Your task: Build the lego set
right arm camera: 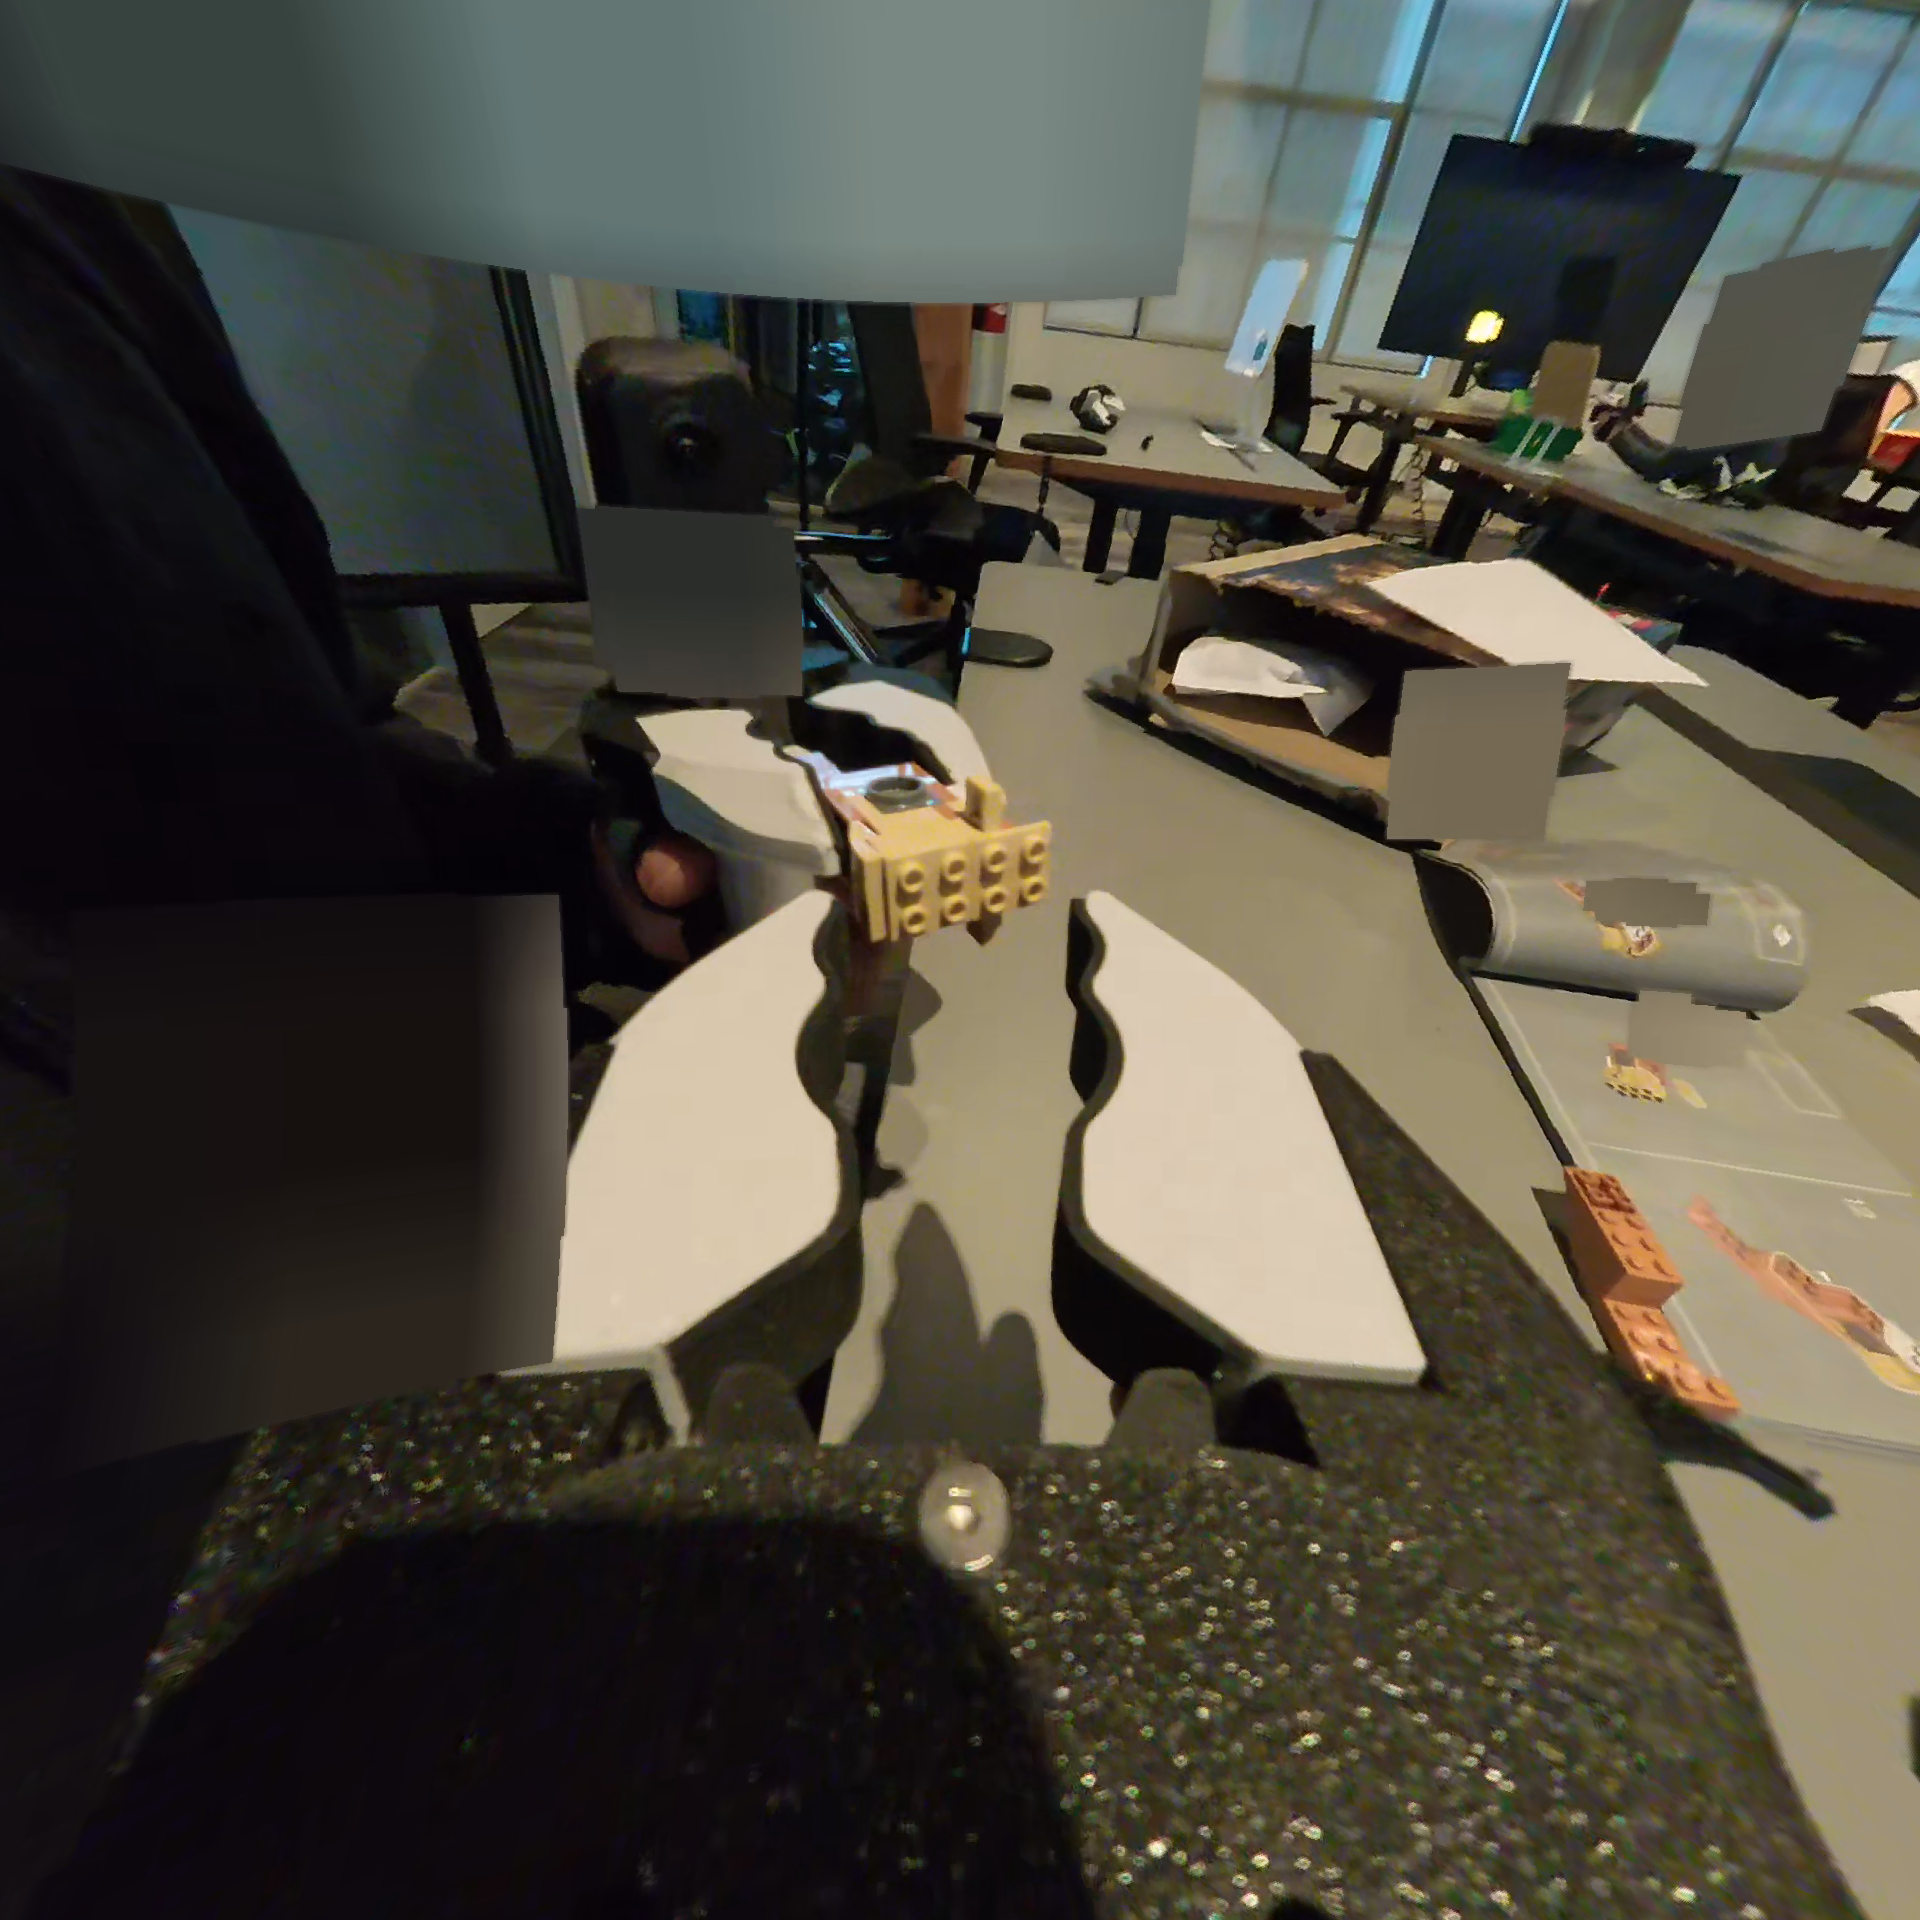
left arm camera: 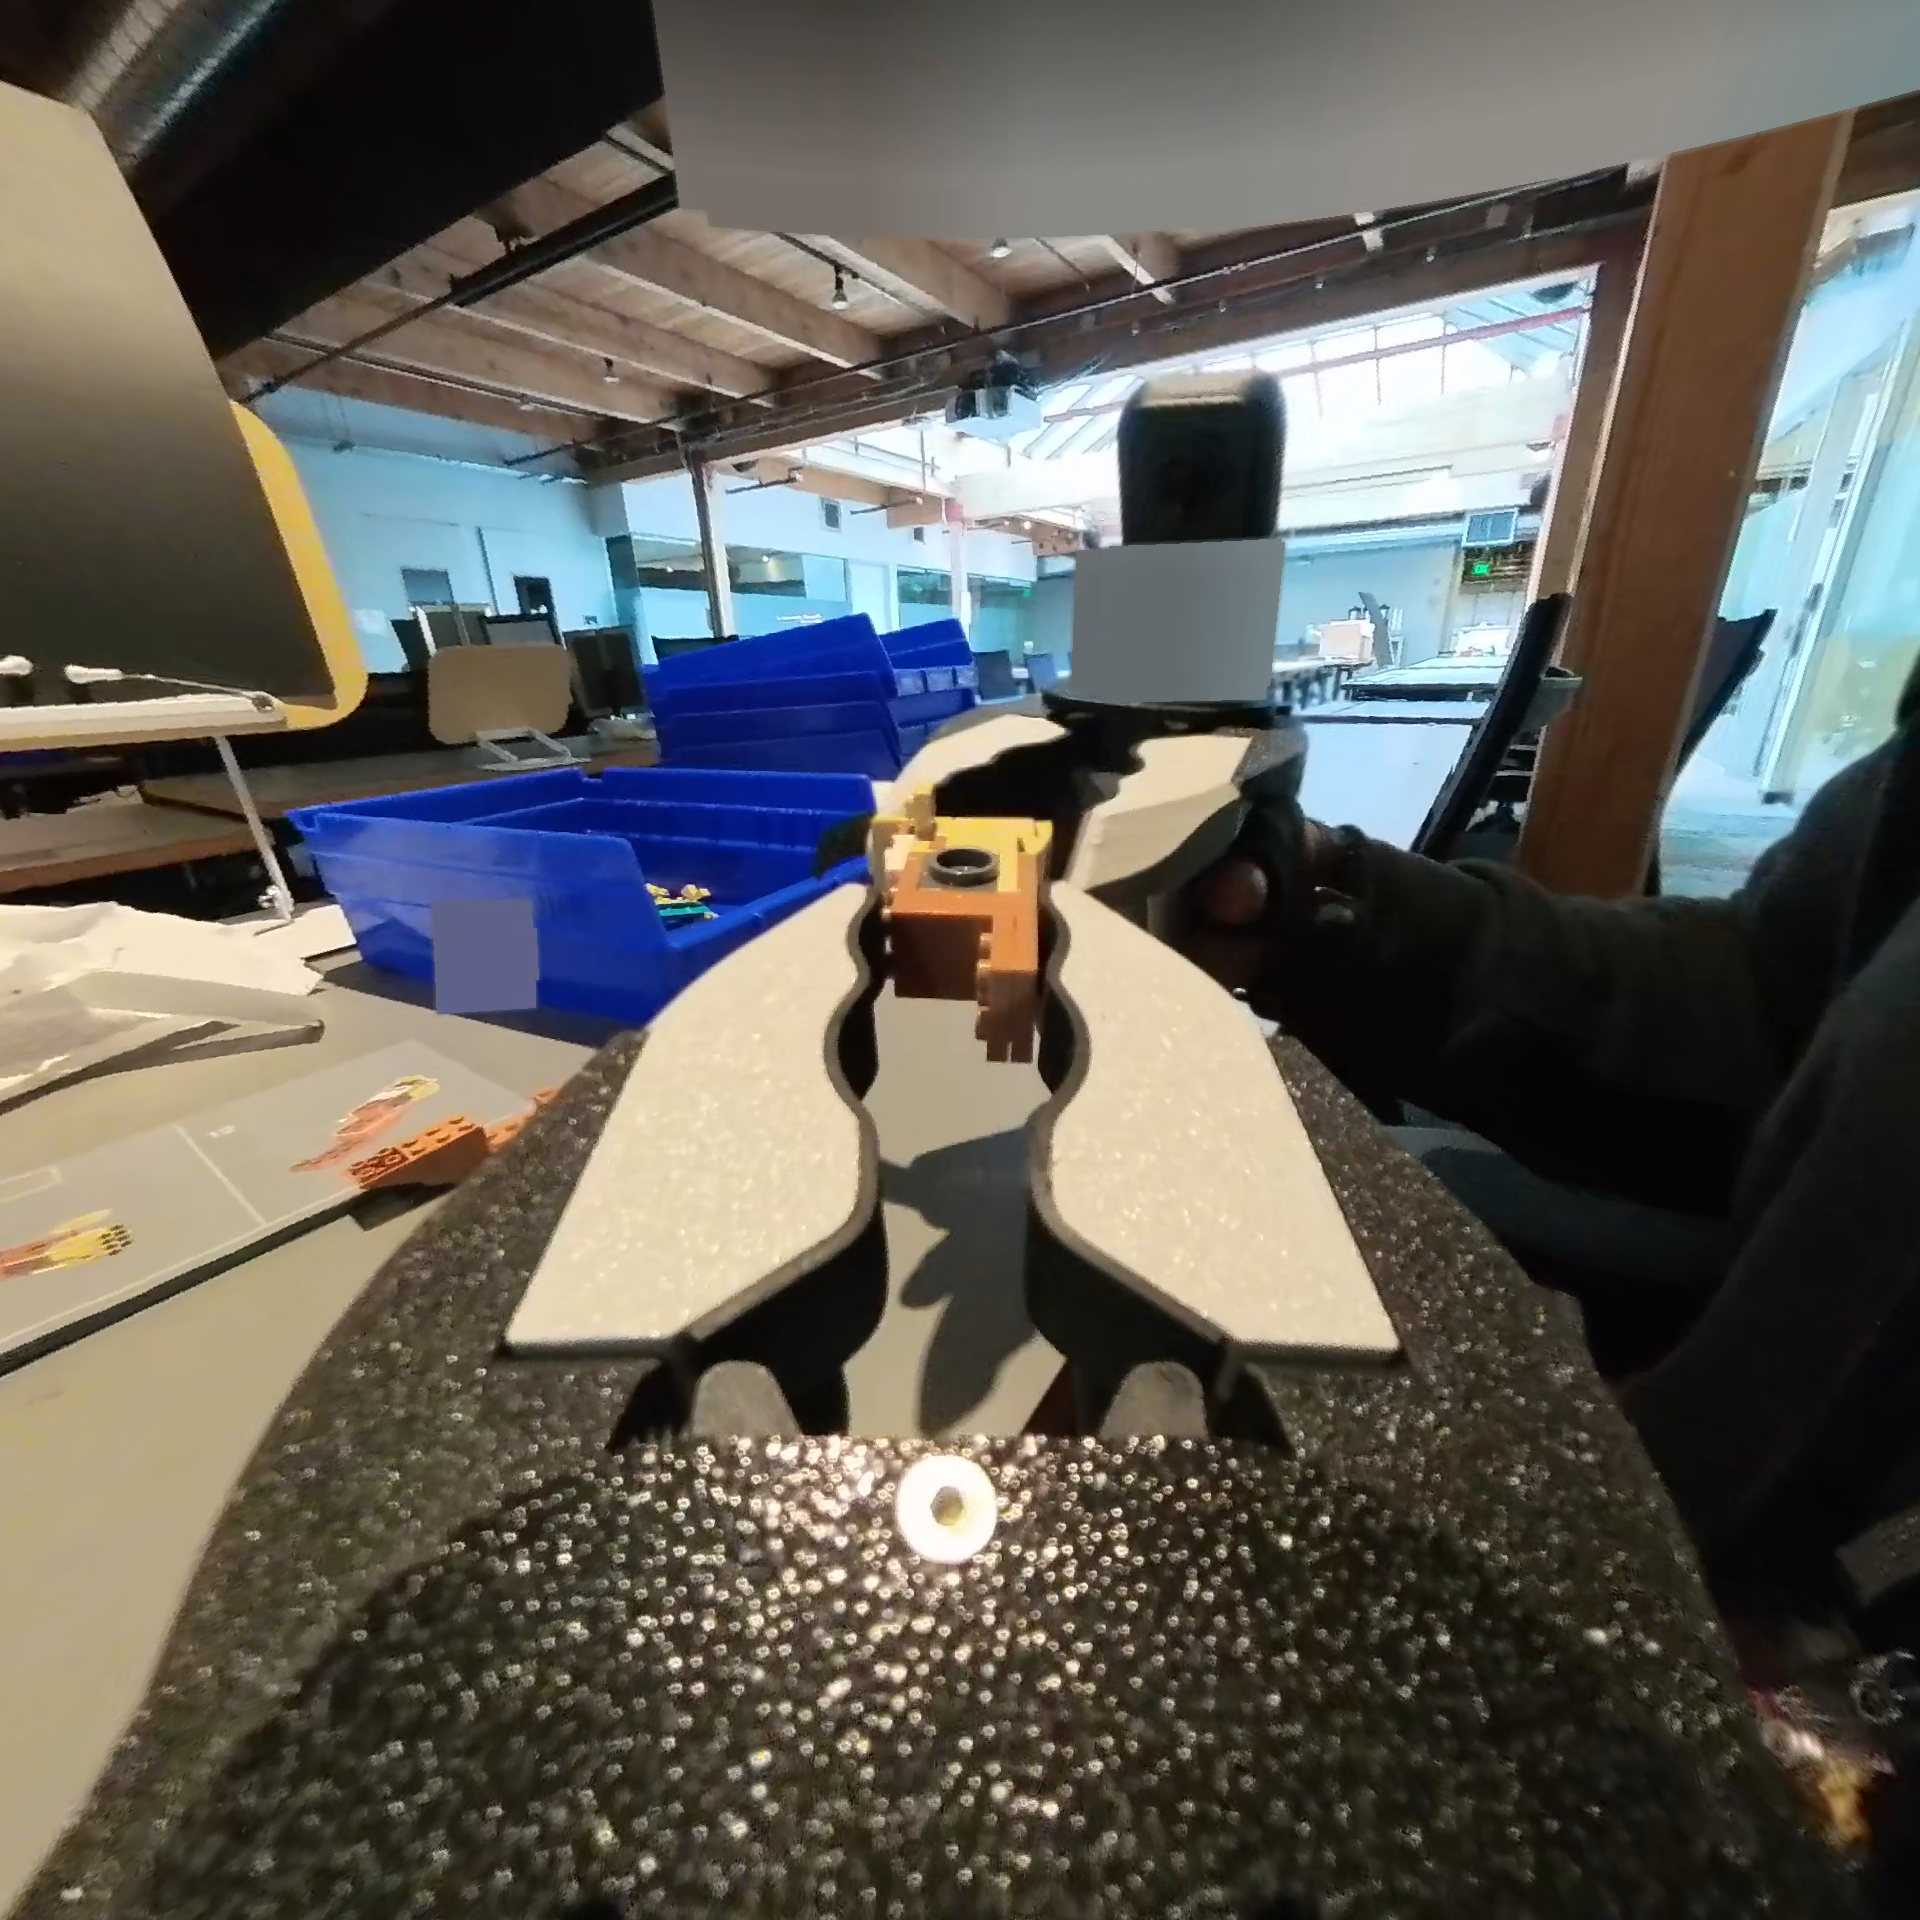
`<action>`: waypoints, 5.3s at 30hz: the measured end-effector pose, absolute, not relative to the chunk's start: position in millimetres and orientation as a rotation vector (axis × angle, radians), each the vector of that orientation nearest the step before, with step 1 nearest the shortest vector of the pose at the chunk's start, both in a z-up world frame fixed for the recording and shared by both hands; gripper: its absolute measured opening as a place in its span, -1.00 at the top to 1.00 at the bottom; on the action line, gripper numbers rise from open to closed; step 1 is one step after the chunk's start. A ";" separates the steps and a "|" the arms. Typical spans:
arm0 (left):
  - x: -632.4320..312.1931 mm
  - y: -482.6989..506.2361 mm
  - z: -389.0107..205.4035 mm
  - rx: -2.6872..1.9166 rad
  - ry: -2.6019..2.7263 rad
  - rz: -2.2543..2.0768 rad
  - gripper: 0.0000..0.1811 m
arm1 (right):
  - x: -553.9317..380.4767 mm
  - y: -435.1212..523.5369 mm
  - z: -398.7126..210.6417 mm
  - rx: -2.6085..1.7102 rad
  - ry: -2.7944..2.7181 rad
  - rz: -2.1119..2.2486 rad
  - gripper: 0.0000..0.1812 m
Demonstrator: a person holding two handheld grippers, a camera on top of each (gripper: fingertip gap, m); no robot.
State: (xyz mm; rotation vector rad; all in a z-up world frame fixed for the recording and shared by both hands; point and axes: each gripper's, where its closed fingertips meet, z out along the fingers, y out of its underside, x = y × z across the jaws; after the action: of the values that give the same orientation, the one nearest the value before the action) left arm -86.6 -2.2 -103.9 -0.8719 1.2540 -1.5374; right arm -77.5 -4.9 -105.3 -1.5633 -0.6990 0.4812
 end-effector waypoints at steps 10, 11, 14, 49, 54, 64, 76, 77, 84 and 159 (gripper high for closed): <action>-85.2 -2.7 -106.0 -0.893 1.232 -1.506 0.71 | -83.1 -0.4 -98.0 -1.522 -0.716 0.432 0.60; -85.1 -2.3 -105.8 -0.903 1.223 -1.516 0.71 | -81.6 0.4 -97.1 -1.518 -0.708 0.412 0.60; -84.0 1.3 -105.5 -0.945 1.188 -1.533 0.71 | -79.8 0.1 -93.9 -1.513 -0.690 0.395 0.62; -87.1 4.7 -98.3 -0.904 1.104 -1.280 0.71 | -84.0 -1.8 -93.7 -1.517 -0.536 0.191 0.84; -88.4 3.9 -95.8 -0.905 1.079 -1.313 0.71 | -85.9 -2.4 -90.5 -1.496 -0.520 0.170 0.85; -89.0 4.4 -94.0 -0.932 1.023 -1.328 0.71 | -87.0 -0.4 -89.2 -1.487 -0.485 0.126 0.82; -85.7 14.0 -95.3 -1.012 0.957 -1.448 0.71 | -83.0 6.1 -86.7 -1.457 -0.413 0.189 0.87; -85.8 14.1 -95.4 -1.002 0.966 -1.431 0.71 | -82.8 6.1 -88.0 -1.464 -0.416 0.199 0.86; -86.2 12.9 -96.9 -0.946 1.006 -1.334 0.71 | -82.9 5.5 -92.7 -1.502 -0.459 0.193 0.84; -96.3 8.4 -85.1 -0.809 1.034 -1.222 0.71 | -91.5 3.9 -84.8 -1.458 -0.401 0.161 0.86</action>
State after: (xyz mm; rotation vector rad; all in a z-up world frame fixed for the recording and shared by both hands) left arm -96.3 8.4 -85.1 -0.8092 1.0338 -1.2218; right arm -91.5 3.9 -84.8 -1.4576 -0.4006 0.1609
